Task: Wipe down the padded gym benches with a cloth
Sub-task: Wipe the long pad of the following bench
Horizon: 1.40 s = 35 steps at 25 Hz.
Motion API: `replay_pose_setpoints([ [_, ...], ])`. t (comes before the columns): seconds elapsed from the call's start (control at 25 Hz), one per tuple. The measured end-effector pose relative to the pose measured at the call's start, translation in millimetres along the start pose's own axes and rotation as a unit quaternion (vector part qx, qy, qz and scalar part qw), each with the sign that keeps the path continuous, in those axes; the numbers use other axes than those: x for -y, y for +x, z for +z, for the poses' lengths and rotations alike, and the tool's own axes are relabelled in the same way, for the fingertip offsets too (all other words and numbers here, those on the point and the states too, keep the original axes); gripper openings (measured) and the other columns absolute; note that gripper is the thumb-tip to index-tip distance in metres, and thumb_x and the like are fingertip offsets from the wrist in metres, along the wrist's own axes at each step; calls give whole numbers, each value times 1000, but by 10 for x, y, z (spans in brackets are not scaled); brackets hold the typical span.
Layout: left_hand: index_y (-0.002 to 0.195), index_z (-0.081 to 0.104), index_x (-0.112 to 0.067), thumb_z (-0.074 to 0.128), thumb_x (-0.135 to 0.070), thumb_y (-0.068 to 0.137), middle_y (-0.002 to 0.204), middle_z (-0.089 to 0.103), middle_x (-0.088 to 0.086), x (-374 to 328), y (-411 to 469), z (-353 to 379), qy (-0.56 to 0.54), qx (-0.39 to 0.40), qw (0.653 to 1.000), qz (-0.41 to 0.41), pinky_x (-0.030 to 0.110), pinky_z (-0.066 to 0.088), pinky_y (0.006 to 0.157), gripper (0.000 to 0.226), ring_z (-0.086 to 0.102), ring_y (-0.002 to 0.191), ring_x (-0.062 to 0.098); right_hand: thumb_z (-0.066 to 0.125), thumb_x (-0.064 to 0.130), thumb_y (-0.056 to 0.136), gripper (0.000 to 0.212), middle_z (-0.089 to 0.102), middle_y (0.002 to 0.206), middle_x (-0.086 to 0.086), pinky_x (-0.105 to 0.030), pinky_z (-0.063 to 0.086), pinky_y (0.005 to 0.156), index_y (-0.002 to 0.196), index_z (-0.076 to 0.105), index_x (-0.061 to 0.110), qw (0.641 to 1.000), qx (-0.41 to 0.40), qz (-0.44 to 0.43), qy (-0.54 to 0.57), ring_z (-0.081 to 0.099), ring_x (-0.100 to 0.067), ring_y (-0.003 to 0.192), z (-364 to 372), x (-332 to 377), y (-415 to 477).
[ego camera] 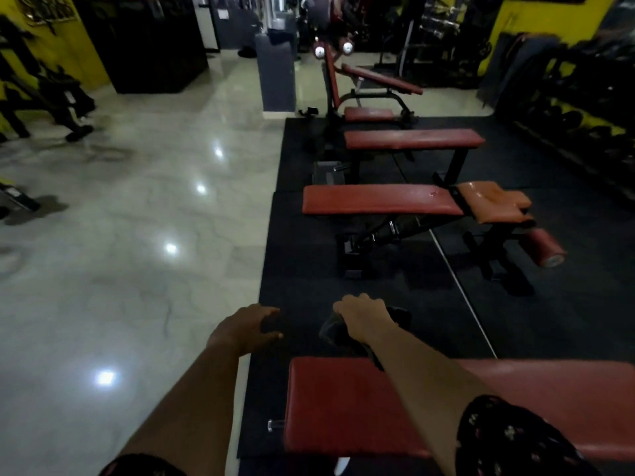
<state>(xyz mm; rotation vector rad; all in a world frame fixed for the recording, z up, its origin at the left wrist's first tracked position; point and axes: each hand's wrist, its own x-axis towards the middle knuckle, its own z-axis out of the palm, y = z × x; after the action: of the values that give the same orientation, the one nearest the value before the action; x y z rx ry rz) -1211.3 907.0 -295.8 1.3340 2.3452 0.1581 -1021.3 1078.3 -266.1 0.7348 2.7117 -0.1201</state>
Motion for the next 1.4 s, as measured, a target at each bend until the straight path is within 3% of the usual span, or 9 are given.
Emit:
replay_pose_setpoints([
  [0.36, 141, 45, -40, 58, -57, 91, 135, 53, -11, 996, -711, -201, 8, -37, 999, -35, 29, 47, 96, 55, 53, 117, 9, 52, 8, 91, 31, 50, 125, -7, -49, 43, 92, 120, 47, 19, 999, -26, -9, 37, 48, -33, 115, -144, 1182, 166],
  [0.64, 140, 44, -44, 58, -58, 90, 133, 53, -16, 2458, -1486, -705, 9, -98, 992, -84, 28, 43, 99, 54, 48, 124, 6, 53, 11, 91, 38, 49, 129, -7, -47, 44, 93, 128, 46, 18, 997, -23, -72, 23, 49, -33, 118, -321, 2862, 573],
  [0.88, 141, 44, -42, 57, -54, 91, 133, 53, -15, 3478, -2017, -936, 30, -110, 985, -128, 26, 43, 97, 52, 47, 125, 7, 55, 10, 89, 30, 51, 123, -6, -42, 41, 89, 117, 48, 17, 990, -44, -127, 50, 49, -30, 114, -368, 4193, 810],
  [1.08, 140, 45, -43, 59, -53, 91, 132, 54, -16, 3798, -1975, -1083, 21, -147, 981, -125, 26, 42, 95, 52, 47, 125, 6, 54, 10, 89, 31, 50, 124, -5, -42, 41, 92, 119, 48, 17, 993, -52, -106, 29, 48, -30, 117, -578, 4310, 1123],
  [1.4, 140, 45, -42, 57, -51, 92, 132, 54, -15, 4128, -1160, -1218, 38, -99, 990, -96, 28, 43, 97, 50, 46, 126, 8, 53, 14, 92, 32, 48, 129, -5, -44, 45, 92, 122, 46, 19, 999, -14, -33, 12, 48, -31, 119, -629, 3974, 1988],
])
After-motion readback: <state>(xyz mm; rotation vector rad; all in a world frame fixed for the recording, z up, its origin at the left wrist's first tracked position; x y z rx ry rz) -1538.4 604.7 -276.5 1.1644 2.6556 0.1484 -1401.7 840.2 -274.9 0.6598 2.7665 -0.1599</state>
